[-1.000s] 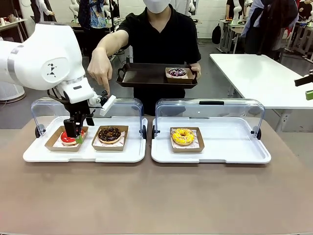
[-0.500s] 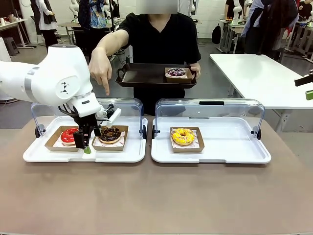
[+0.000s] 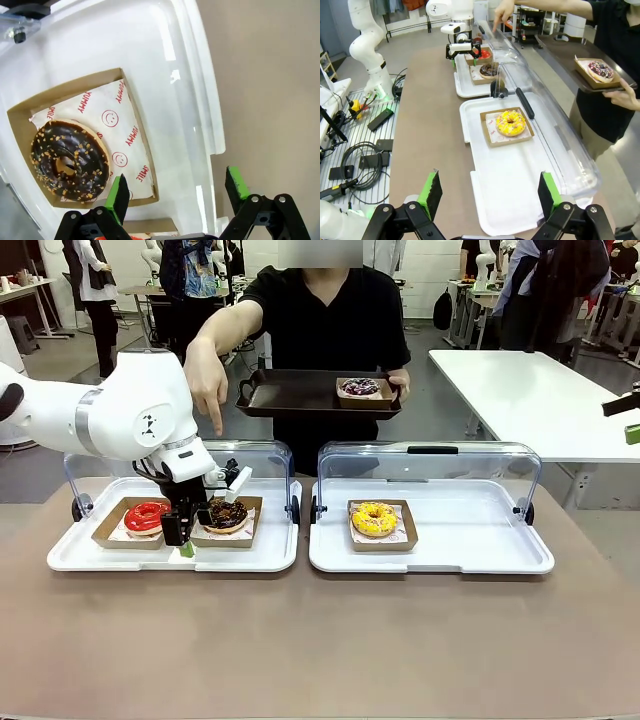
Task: Provide the desired donut to the person.
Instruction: Pick up and lift the Paper togo box containing the Donut pointed at by the person.
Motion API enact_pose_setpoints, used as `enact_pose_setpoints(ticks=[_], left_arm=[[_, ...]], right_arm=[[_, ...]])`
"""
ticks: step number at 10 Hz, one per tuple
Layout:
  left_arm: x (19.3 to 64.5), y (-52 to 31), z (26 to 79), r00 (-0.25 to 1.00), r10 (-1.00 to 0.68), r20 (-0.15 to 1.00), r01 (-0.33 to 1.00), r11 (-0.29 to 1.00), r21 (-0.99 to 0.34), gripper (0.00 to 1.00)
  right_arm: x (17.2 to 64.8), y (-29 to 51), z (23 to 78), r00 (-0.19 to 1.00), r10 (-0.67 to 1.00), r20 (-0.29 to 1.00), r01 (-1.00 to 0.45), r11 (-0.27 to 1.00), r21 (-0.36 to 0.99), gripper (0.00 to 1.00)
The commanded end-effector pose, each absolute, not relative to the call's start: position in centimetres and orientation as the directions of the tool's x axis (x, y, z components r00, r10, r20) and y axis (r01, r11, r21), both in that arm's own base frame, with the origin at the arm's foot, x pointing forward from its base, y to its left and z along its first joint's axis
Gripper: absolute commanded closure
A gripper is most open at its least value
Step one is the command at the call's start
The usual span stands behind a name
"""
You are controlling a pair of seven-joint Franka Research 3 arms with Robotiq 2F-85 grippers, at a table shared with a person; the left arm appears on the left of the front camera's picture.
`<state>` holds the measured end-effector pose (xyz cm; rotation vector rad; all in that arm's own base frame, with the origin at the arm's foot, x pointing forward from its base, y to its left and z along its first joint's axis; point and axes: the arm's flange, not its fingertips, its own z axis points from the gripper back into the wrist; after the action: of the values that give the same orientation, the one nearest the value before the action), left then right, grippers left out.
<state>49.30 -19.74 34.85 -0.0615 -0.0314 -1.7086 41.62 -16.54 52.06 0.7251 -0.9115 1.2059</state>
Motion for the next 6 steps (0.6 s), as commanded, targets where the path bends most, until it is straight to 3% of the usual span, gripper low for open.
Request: enact_pose_setpoints(ticks=[1,6], left_arm=[[50.49,-19.7,34.75,-0.09,-0.995,0.05,0.995,-0.091,-0.035,0.0],[50.97,-19.26,33.97,-0.065,-0.997,0.044,0.996,-0.068,-0.063,0.0]], right_arm=[[41.66,-16.44,52.12,0.099,0.438,0.894,-0.975,0.221,0.0,0.0],[41.66,-16.44,52.12,0.099,0.438,0.894,-0.975,0.221,0.0,0.0]])
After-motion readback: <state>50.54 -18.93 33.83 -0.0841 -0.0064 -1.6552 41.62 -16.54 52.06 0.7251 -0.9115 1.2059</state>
